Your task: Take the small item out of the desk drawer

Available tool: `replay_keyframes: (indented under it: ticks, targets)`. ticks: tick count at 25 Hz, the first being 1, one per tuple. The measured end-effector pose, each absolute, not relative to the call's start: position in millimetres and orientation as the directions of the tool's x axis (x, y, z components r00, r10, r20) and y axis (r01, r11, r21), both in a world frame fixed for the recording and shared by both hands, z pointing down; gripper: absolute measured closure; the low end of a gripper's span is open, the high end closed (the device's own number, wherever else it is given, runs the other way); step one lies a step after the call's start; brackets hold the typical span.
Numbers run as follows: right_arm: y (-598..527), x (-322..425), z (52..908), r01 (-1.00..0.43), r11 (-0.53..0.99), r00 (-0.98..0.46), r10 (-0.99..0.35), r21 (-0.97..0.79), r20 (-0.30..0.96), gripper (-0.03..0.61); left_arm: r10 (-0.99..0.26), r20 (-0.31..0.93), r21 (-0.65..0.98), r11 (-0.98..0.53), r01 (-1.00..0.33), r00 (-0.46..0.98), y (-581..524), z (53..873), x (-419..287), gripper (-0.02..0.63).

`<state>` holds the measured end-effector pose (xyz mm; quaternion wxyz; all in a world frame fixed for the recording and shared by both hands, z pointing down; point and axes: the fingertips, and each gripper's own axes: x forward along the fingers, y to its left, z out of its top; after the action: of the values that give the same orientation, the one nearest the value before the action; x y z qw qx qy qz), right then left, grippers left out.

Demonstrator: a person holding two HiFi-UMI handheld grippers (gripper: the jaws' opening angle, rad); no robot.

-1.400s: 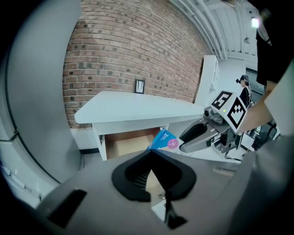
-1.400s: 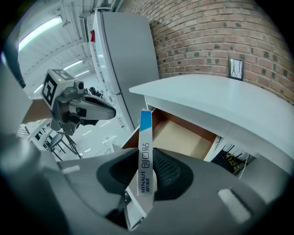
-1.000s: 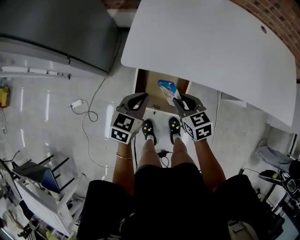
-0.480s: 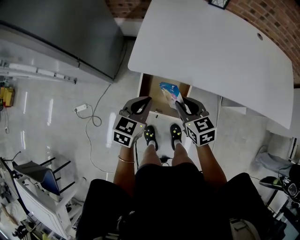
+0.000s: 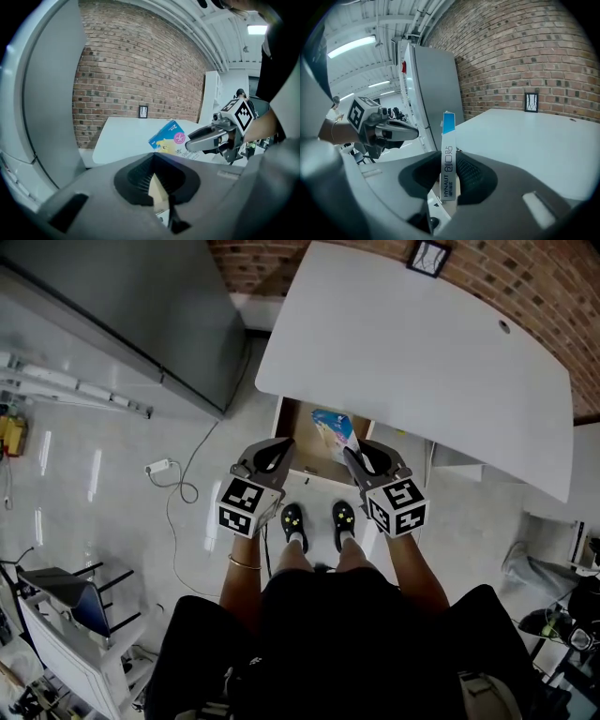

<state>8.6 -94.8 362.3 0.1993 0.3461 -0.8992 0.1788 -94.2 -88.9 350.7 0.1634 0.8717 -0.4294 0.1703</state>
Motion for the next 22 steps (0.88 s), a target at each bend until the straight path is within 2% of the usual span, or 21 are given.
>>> replay_keyframes:
  ticks: [22]
  targets:
    - [-89,12,292,-0.679,0.709,-0.719,-0.587,-0.191,0.373,0.471,-0.720,0.363,0.061,-0.615,-0.786,0.591,-83,286,-90,0.614]
